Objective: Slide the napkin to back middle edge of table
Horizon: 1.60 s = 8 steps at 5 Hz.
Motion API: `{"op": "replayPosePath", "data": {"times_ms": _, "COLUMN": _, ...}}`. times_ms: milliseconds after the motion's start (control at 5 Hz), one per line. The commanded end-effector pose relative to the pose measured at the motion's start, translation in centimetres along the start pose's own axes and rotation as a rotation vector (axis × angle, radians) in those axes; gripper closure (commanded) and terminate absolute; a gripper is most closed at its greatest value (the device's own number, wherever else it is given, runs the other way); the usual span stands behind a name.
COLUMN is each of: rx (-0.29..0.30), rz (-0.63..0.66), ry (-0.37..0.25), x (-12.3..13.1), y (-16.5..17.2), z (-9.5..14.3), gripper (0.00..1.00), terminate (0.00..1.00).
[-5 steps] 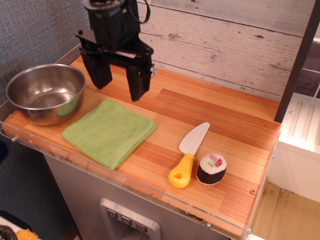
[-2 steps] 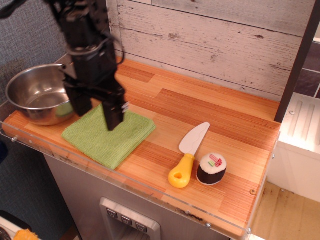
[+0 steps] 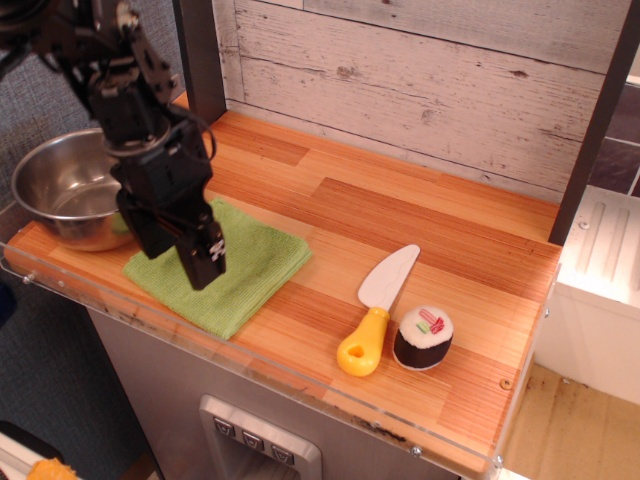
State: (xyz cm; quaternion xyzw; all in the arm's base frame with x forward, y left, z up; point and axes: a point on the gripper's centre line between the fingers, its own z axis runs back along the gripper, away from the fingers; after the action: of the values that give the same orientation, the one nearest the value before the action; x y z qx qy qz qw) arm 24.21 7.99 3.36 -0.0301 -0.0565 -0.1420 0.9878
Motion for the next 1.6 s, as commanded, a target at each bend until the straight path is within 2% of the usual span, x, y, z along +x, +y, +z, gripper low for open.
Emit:
{"op": "replayPosePath", "data": {"times_ms": 0, "rx": 0.014, "rz": -0.056, "ry": -0.008, "x": 0.6, "y": -0.3, "z": -0.9, "gripper": 0.0, "terminate": 0.0}}
{"op": "replayPosePath", "data": {"times_ms": 400, "rx": 0.037, "rz": -0.064, "ry": 0.046, "x": 0.9, "y": -2.0, "z": -2.9, "gripper": 0.0, "terminate": 0.0}}
{"op": "replayPosePath", "data": {"times_ms": 800, "rx": 0.018, "rz": -0.076, "ry": 0.071, "x": 1.2, "y": -2.6, "z": -3.8, "gripper": 0.0, "terminate": 0.0}}
{"op": "replayPosePath", "data": {"times_ms": 1000, "rx": 0.013, "rz": -0.103, "ry": 0.051, "x": 3.1, "y": -3.0, "z": -3.6, "gripper": 0.0, "terminate": 0.0}}
{"op": "replayPosePath", "data": {"times_ms": 1400, "rx": 0.001, "rz": -0.126, "ry": 0.003, "x": 8.7, "y": -3.9, "z": -3.6, "gripper": 0.0, "terminate": 0.0}}
